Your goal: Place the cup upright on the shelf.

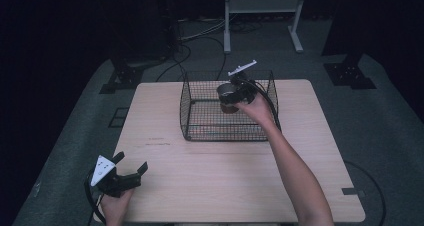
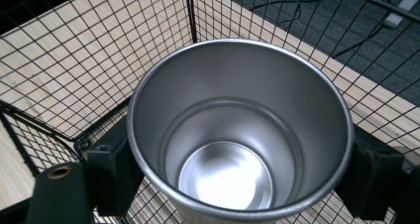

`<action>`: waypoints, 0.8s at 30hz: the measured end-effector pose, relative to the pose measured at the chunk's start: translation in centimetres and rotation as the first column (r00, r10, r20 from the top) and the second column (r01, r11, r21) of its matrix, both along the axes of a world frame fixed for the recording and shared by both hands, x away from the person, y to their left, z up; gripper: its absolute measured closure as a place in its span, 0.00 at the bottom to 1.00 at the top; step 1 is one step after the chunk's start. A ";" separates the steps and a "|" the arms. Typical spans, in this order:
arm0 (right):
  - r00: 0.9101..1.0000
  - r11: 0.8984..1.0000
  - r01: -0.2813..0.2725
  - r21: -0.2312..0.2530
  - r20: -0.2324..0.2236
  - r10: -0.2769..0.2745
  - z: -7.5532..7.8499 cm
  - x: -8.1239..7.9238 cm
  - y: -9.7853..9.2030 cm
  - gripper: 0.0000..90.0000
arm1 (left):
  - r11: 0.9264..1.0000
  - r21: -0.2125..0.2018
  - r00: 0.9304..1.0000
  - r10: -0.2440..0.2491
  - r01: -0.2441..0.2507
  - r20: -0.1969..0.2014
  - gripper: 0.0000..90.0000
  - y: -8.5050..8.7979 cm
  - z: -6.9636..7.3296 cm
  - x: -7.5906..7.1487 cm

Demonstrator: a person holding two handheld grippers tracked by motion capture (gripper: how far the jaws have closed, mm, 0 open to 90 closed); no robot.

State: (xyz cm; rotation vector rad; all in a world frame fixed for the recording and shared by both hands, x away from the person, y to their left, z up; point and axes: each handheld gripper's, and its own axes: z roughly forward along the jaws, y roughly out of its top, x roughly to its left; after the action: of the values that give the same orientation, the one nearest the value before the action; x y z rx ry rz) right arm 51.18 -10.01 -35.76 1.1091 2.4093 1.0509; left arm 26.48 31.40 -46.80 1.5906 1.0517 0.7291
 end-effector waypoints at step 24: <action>0.998 0.999 0.015 -0.040 -0.055 -0.017 -2.7 2.0 0.3 0.19 | 1.000 -0.008 1.000 0.000 0.000 0.001 0.00 0.1 0.0 -0.1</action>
State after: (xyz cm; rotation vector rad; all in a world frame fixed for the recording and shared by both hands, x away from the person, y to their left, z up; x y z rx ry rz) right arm 53.19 -9.75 -38.45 1.1568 2.4487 0.9754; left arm 26.42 31.47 -46.83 1.5829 1.0525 0.7250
